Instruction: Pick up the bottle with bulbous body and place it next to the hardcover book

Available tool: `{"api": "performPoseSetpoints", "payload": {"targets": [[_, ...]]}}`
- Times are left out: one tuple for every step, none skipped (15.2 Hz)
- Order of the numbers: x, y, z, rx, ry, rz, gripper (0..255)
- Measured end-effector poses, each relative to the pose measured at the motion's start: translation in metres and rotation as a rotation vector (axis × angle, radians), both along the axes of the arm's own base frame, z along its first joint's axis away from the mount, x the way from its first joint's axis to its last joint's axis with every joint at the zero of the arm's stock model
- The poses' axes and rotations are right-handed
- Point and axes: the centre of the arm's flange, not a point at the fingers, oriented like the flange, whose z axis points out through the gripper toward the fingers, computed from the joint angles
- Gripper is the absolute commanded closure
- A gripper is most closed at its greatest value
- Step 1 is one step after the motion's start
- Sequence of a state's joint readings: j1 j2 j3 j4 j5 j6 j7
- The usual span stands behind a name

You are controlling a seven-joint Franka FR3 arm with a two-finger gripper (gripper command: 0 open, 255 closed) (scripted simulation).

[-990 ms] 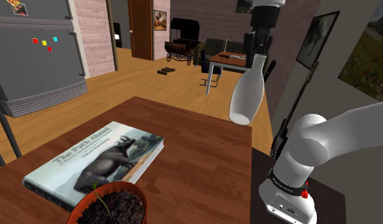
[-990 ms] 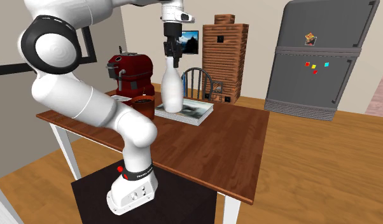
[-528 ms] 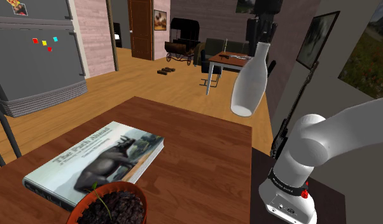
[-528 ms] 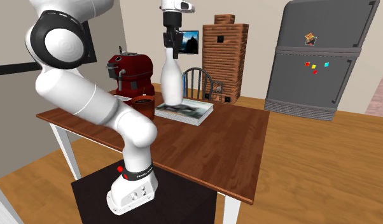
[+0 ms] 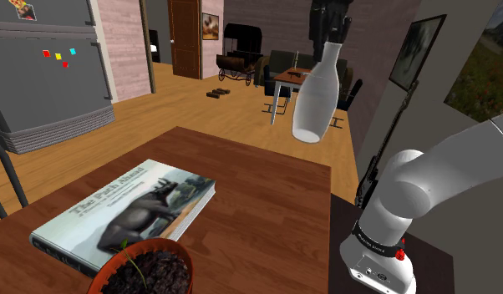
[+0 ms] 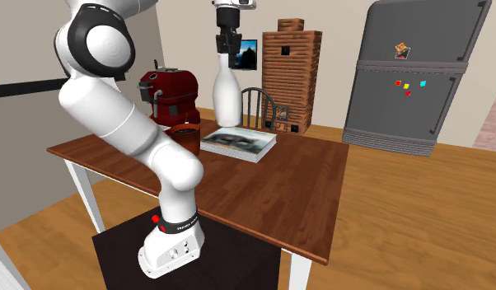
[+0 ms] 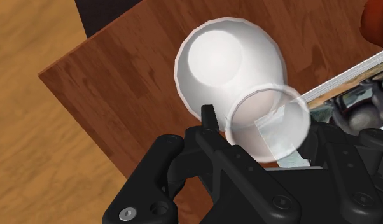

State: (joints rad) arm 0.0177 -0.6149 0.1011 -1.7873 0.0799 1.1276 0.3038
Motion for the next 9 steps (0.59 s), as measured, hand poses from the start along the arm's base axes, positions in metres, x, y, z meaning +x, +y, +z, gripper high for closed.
{"api": "performPoseSetpoints", "payload": {"targets": [[0.013,0.001,0.0,0.0,0.0,0.0,255],[0.025,0.006,0.0,0.0,0.0,0.0,255],[0.038,0.012,0.0,0.0,0.0,0.0,255],[0.052,0.02,0.0,0.0,0.0,0.0,255],[0.063,0.024,-0.001,0.0,0.001,0.0,255],[0.073,0.028,-0.003,0.0,0.0,0.0,255],[0.087,0.034,-0.002,0.0,0.0,0.0,255],[0.098,0.038,-0.001,-0.001,0.0,0.0,255],[0.112,0.045,-0.003,-0.001,0.0,0.0,255]]}}
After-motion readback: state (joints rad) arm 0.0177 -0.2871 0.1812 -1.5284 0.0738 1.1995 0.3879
